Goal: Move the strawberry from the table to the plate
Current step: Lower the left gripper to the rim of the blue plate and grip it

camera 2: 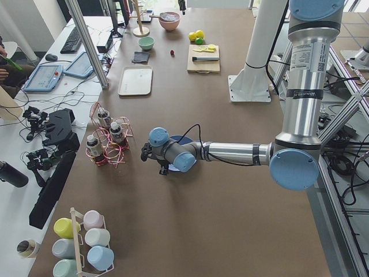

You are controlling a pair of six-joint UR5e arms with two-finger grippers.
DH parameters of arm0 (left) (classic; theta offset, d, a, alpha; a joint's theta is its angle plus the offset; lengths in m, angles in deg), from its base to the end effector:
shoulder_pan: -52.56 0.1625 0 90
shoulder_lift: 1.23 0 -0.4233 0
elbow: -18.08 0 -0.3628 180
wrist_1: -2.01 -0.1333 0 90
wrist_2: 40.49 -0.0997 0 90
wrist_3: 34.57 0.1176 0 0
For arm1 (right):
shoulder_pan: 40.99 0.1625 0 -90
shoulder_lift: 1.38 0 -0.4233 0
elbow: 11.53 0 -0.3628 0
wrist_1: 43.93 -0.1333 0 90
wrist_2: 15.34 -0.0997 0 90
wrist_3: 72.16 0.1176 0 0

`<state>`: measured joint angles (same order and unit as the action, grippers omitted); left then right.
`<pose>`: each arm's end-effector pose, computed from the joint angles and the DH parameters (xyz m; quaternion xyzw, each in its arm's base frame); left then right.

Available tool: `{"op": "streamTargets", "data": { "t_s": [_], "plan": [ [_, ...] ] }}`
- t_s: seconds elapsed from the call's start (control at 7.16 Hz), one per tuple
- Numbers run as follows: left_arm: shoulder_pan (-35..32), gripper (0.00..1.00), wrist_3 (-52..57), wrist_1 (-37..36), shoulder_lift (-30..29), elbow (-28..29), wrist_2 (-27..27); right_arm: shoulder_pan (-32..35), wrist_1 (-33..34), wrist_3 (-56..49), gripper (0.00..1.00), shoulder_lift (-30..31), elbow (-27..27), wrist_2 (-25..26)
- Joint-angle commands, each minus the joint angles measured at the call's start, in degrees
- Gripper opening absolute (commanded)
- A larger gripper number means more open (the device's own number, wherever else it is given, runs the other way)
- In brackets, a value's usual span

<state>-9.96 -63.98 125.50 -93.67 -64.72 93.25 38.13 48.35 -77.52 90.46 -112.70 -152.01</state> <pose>0.1882 -0.4745 0.6421 0.0306 0.4270 0.0773 0.9004 -0.0387 -0.4541 0.5946 0.0374 -0.3976 -0.1536 0.9038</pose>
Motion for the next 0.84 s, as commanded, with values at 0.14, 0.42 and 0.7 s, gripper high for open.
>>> {"op": "streamTargets", "data": {
  "t_s": [0.14,0.42,0.7],
  "plan": [
    [0.12,0.45,-0.02,1.22,-0.20,1.15,0.29,-0.11,0.00,0.00,1.00,0.00,-0.17,0.00],
    [0.21,0.44,-0.02,1.22,-0.02,1.07,1.51,-0.11,0.00,0.09,1.00,0.00,-0.43,0.00],
    [1.17,0.44,-0.02,1.31,0.06,1.15,1.52,-0.20,0.00,0.09,1.00,0.00,-0.43,0.00]
  ]
}}
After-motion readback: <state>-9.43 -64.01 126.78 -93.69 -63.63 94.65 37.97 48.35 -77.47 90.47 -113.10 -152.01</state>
